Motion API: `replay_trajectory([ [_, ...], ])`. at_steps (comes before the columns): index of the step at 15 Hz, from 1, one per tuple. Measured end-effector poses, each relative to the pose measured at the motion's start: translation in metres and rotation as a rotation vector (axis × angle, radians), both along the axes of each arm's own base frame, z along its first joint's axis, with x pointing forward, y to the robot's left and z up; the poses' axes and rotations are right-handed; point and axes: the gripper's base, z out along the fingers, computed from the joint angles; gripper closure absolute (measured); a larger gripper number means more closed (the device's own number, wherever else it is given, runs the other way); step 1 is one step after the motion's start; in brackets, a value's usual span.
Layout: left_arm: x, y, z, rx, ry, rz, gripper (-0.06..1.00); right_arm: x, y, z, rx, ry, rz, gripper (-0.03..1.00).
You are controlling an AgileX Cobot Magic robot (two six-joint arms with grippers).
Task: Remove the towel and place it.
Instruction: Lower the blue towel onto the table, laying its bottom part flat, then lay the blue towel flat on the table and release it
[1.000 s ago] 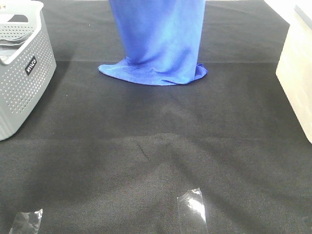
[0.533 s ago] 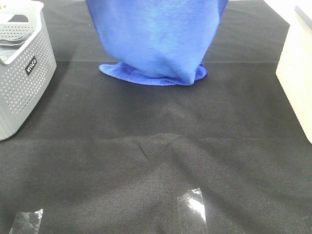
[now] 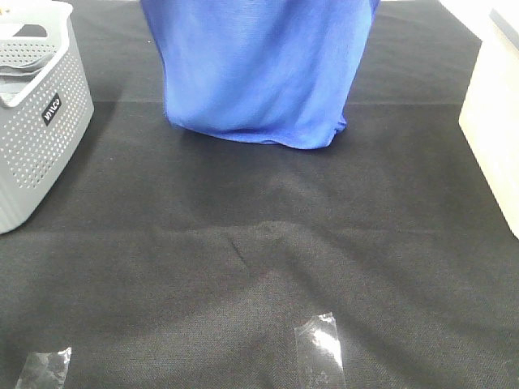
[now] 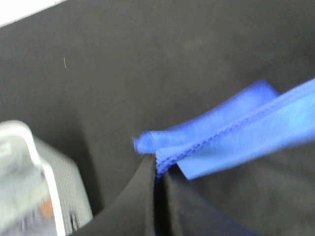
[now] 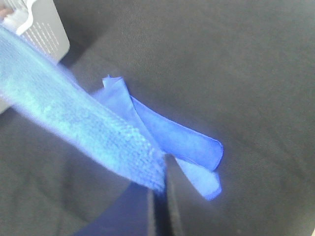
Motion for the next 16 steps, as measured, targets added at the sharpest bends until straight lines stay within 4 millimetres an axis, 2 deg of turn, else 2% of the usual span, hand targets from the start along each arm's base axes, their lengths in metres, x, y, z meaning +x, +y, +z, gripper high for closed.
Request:
replay_trajectory([
  [2, -0.018, 0.008, -0.009, 0.018, 0.082, 0.016, 0.94, -0.007, 0.0, -0.006, 0.016, 0.046, 0.006, 0.97],
  [5, -0.05, 0.021, -0.016, -0.003, 0.167, 0.023, 0.94, -0.024, -0.002, -0.026, 0.022, 0.159, 0.002, 0.97],
  [8, -0.079, 0.026, -0.025, -0.052, 0.246, -0.005, 0.94, -0.056, -0.008, -0.036, 0.029, 0.231, 0.002, 0.97],
  [9, -0.094, 0.029, -0.03, -0.084, 0.286, -0.022, 0.94, -0.073, -0.012, -0.041, 0.038, 0.265, -0.006, 0.97],
  [12, -0.131, 0.038, -0.045, -0.141, 0.372, -0.037, 0.94, -0.106, -0.018, -0.049, 0.064, 0.32, -0.008, 0.97],
  [15, -0.17, 0.048, -0.06, -0.213, 0.436, -0.039, 0.94, -0.135, -0.021, -0.062, 0.091, 0.377, -0.006, 0.97],
  [16, -0.17, 0.048, -0.06, -0.213, 0.436, -0.039, 0.94, -0.135, -0.021, -0.062, 0.091, 0.377, -0.006, 0.97],
])
